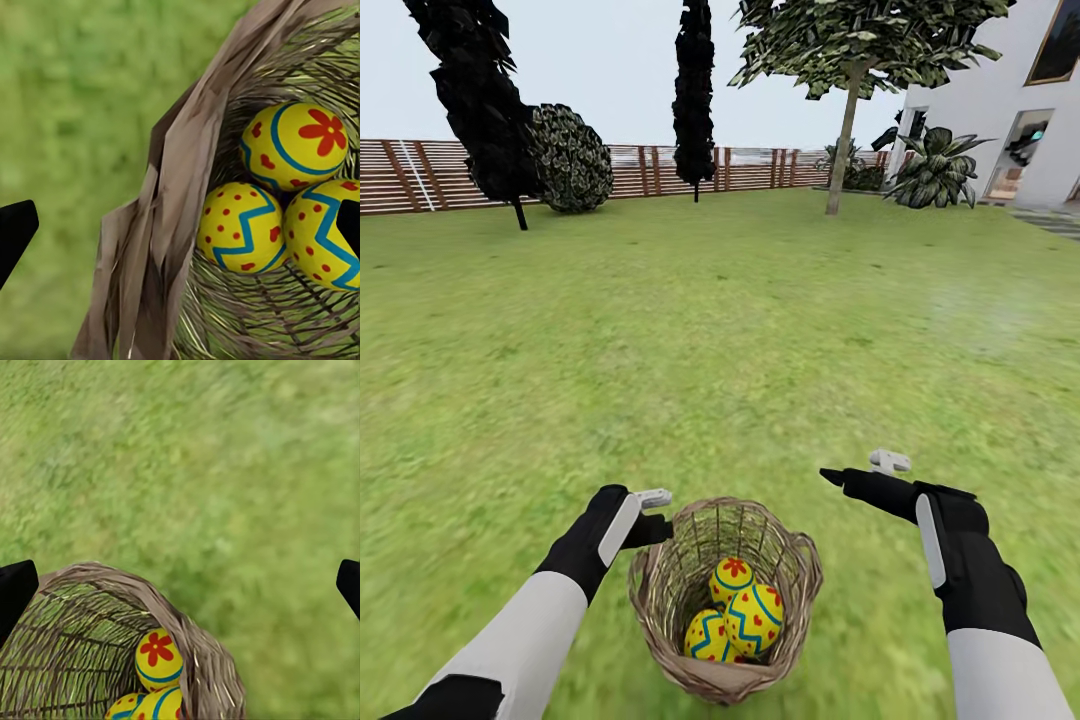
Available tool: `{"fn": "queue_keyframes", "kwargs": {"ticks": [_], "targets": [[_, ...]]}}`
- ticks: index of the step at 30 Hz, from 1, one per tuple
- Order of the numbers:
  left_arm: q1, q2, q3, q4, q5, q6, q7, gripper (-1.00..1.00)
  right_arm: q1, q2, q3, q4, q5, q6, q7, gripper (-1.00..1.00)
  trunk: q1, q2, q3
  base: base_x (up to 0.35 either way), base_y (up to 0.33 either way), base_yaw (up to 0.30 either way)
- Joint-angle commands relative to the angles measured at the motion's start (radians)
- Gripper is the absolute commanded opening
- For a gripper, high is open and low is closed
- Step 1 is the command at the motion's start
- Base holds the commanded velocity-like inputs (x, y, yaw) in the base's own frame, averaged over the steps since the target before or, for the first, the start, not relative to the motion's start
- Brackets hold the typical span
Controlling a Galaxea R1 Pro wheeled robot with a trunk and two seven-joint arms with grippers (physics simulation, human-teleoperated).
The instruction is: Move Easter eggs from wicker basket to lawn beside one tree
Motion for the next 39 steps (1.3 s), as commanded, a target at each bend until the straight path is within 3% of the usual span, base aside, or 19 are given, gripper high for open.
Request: {"fn": "queue_keyframes", "kwargs": {"ticks": [1,11,15,20,36,39], "targets": [[0.000,0.000,-0.002,-0.001,0.011,0.003,0.009,1.00,-0.001,0.000,-0.001,0.000,0.002,0.004,0.005,1.00,0.004,-0.008,-0.004,0.000,0.000,0.000],[0.000,0.012,0.002,-0.005,0.028,0.003,0.009,1.00,-0.001,-0.006,-0.001,-0.003,0.004,0.005,0.005,1.00,0.042,-0.078,-0.035,0.000,0.000,0.000],[-0.001,0.016,0.039,-0.005,0.028,0.004,0.011,1.00,-0.001,-0.010,-0.006,-0.007,0.004,0.005,0.005,1.00,0.057,-0.106,-0.048,0.000,0.000,0.000],[0.000,0.017,0.051,-0.002,0.028,0.004,0.012,1.00,-0.001,-0.011,-0.010,-0.009,0.004,0.005,0.005,1.00,0.077,-0.141,-0.064,0.000,0.000,0.000],[0.000,0.016,0.050,0.005,0.028,0.009,0.009,1.00,-0.001,-0.010,-0.010,-0.009,0.004,0.000,0.006,1.00,0.077,-0.141,-0.064,0.000,0.000,0.000],[0.000,0.014,0.050,0.089,0.027,0.001,0.009,1.00,-0.001,-0.004,-0.009,-0.009,0.004,0.000,0.007,1.00,0.077,-0.141,-0.064,0.000,0.000,0.000]]}}
